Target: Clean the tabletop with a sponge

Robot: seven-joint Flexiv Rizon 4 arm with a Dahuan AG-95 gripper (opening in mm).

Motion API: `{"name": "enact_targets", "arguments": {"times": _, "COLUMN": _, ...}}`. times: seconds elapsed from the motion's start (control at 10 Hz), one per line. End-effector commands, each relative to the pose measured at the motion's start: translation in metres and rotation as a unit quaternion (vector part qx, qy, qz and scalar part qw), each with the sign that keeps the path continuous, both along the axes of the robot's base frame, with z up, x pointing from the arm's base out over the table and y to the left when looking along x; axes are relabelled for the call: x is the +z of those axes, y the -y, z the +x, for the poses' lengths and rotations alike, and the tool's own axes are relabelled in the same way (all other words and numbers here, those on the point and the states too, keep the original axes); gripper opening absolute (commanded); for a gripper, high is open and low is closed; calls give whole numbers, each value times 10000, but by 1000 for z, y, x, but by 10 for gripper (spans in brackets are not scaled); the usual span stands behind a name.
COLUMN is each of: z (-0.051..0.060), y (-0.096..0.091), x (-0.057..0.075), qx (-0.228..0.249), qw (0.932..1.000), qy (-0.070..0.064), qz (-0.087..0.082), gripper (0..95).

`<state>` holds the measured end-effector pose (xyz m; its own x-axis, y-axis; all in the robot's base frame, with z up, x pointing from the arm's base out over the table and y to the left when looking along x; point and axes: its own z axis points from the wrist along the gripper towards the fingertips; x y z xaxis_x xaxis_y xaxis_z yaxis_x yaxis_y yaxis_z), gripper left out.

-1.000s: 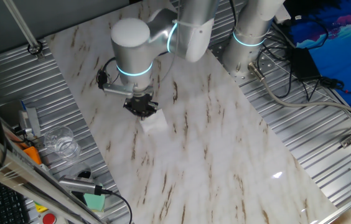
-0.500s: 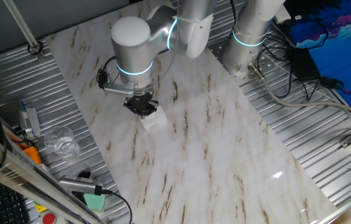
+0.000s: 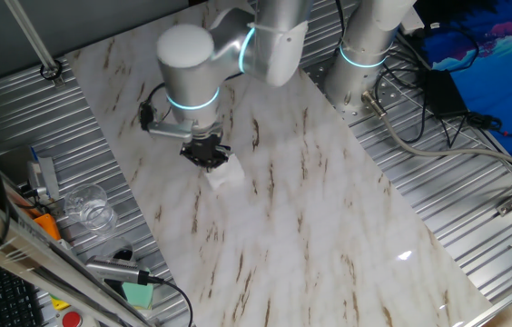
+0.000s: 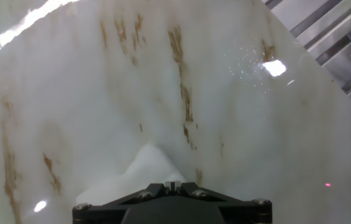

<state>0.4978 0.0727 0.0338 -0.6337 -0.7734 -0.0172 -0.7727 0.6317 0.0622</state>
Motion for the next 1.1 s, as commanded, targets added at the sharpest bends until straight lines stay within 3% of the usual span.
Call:
{"name": "enact_targets", "arguments": {"times": 0.1, "z": 0, "y": 1, "x": -1, "qx": -761, "qw": 9970, "qy": 120, "qz": -76, "gripper": 0}}
{"name": "enact_targets", "arguments": {"times": 0.2, "z": 0, "y": 1, "x": -1, "qx": -1053, "qw": 9943, "qy": 108, "qz": -92, "gripper": 0}}
{"name": "enact_targets", "arguments": {"times": 0.7, "z": 0, "y": 0, "x": -1, "qx": -1563, "qw": 9876, "qy": 88, "qz": -92, "gripper": 0}}
{"name": "enact_targets", "arguments": {"times": 0.9, "z": -1, "y": 0, "x": 0, "qx": -1674, "qw": 9858, "qy": 46, "qz": 149, "gripper": 0}}
{"name": "enact_targets", "arguments": {"times": 1.1, "z": -1, "y": 0, "x": 0, "qx": -1611, "qw": 9869, "qy": 22, "qz": 105, "gripper": 0}}
